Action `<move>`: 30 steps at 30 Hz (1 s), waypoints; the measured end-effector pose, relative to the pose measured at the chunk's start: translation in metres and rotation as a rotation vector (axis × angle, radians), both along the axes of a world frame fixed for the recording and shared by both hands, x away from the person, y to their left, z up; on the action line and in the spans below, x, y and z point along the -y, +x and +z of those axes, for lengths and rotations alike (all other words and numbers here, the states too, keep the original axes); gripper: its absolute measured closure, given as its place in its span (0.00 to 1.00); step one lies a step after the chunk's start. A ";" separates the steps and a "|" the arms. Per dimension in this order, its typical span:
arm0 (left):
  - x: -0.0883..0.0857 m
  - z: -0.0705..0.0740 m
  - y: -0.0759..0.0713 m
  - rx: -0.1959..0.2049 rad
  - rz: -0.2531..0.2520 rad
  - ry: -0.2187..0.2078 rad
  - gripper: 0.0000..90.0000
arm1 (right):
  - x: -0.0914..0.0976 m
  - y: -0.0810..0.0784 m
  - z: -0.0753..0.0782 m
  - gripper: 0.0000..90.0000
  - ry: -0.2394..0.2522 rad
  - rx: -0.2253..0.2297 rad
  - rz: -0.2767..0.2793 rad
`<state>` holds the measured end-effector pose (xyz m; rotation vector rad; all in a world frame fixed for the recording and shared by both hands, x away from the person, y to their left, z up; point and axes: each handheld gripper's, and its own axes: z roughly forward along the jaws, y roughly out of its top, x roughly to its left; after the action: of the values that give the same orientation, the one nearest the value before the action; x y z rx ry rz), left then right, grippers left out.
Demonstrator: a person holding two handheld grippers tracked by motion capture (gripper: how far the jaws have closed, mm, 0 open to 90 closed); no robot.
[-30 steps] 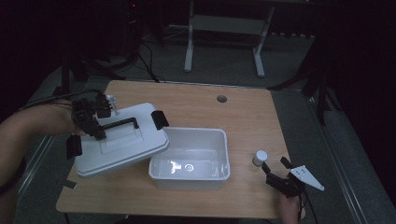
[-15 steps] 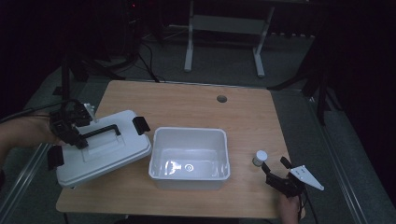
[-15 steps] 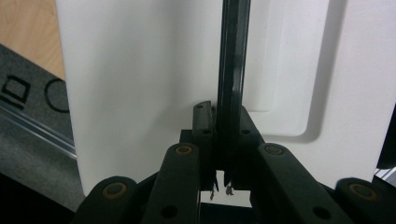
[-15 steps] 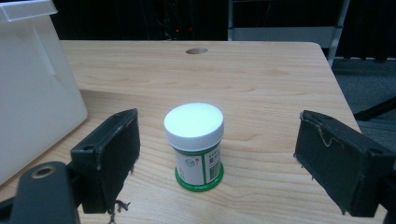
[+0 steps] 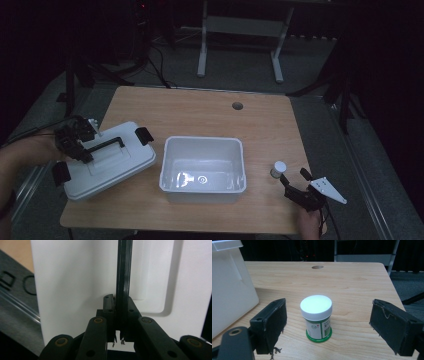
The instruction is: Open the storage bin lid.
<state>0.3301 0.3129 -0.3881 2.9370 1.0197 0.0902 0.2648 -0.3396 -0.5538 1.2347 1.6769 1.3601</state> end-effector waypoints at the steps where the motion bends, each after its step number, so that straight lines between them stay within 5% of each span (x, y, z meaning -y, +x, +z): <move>1: 0.000 -0.005 0.002 -0.017 0.006 -0.001 0.93 | 0.000 0.000 0.000 0.15 0.000 0.000 0.000; 6: 0.004 -0.026 0.009 -0.041 0.013 0.019 0.93 | 0.000 0.000 0.000 0.15 0.002 0.001 0.002; 14: 0.006 -0.055 0.018 -0.080 0.033 -0.007 0.93 | 0.001 0.000 0.000 0.15 0.005 0.002 0.005; 30: 0.013 -0.091 0.020 -0.178 0.039 -0.024 0.92 | 0.001 0.000 0.000 0.15 0.006 0.000 0.005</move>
<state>0.3499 0.2998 -0.4793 2.9467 1.0903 -0.1842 0.2647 -0.3403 -0.5538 1.2344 1.6784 1.3695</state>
